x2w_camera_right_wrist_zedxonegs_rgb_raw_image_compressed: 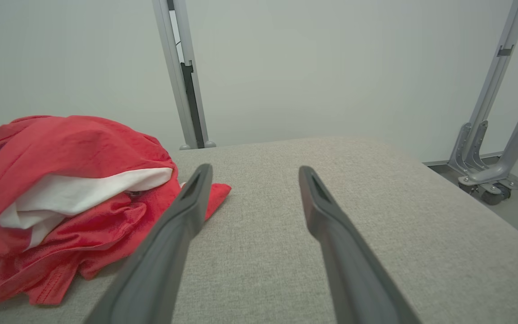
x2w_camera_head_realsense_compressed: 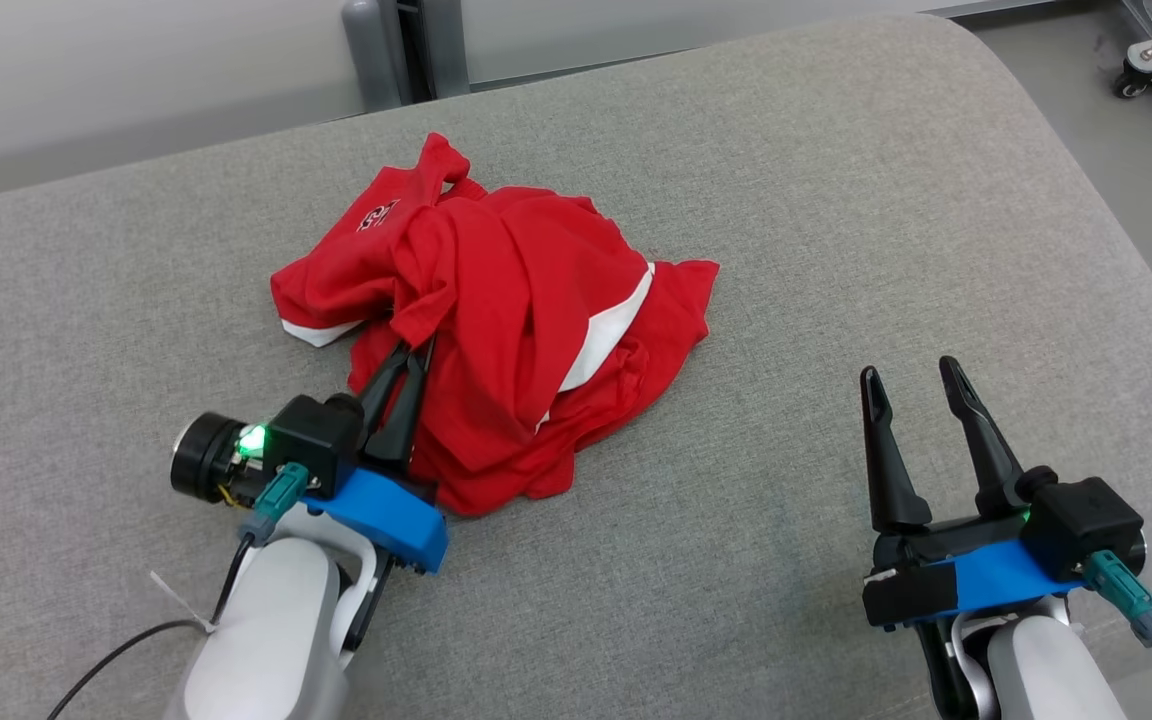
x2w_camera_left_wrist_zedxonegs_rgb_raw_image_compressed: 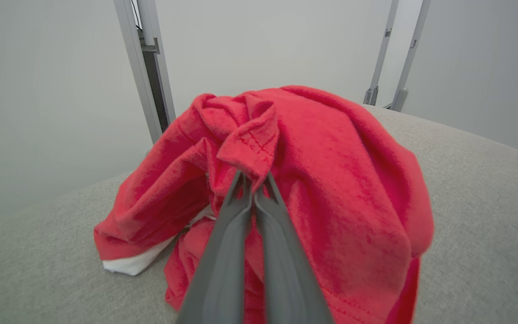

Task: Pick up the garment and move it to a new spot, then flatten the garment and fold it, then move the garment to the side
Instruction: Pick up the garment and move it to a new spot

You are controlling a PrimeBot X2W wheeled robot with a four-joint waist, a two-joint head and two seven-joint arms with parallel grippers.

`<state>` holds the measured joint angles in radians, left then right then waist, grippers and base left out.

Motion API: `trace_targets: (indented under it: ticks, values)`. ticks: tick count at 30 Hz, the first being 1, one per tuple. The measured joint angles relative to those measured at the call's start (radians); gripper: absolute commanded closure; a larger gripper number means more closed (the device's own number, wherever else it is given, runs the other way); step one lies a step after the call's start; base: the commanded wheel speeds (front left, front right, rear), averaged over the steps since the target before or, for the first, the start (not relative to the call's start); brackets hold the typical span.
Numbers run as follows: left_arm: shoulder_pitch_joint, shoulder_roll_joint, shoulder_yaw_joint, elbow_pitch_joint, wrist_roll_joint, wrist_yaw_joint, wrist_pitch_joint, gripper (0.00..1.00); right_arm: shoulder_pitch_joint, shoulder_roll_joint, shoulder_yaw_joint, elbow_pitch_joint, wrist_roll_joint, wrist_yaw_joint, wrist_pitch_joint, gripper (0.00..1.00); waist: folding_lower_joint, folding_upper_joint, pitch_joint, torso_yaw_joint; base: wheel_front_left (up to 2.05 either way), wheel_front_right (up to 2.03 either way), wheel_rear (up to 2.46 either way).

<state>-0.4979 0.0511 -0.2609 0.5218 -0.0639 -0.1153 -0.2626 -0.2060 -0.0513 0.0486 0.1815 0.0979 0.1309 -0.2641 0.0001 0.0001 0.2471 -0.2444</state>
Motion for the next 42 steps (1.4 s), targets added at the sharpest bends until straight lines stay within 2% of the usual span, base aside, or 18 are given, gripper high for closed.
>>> trace_targets:
  ticks: [8,23,29,36,42]
  values:
    - [-0.092,-0.001,-0.034,-0.086,0.009,-0.003,0.000,1.00,-0.004,0.000,-0.006,0.004,0.007,0.000,0.000,0.00,0.0000,0.0000,-0.010,0.009,0.00,0.00,0.00]
    - [-0.504,-0.002,-0.107,-0.158,0.003,-0.011,0.000,1.00,0.001,0.000,-0.006,0.011,0.038,0.000,0.000,0.00,0.0000,0.0000,-0.035,-0.035,0.00,0.00,0.00]
    - [-0.556,-0.002,-0.106,-0.177,-0.005,-0.011,0.000,1.00,0.008,0.000,-0.016,0.008,0.041,0.000,0.000,0.00,0.0000,0.0000,-0.037,-0.034,0.00,0.00,0.00]
    - [-0.550,0.002,-0.098,-0.195,-0.007,-0.008,0.000,1.00,0.014,0.000,-0.027,0.002,0.038,0.000,0.000,0.00,-0.0001,0.0000,-0.042,0.011,0.00,0.00,0.00]
    - [-0.532,0.013,-0.089,-0.204,-0.013,-0.001,0.000,1.00,0.021,0.001,-0.034,-0.005,0.025,0.000,0.000,0.00,0.0000,0.0000,-0.045,0.096,0.00,0.00,0.00]
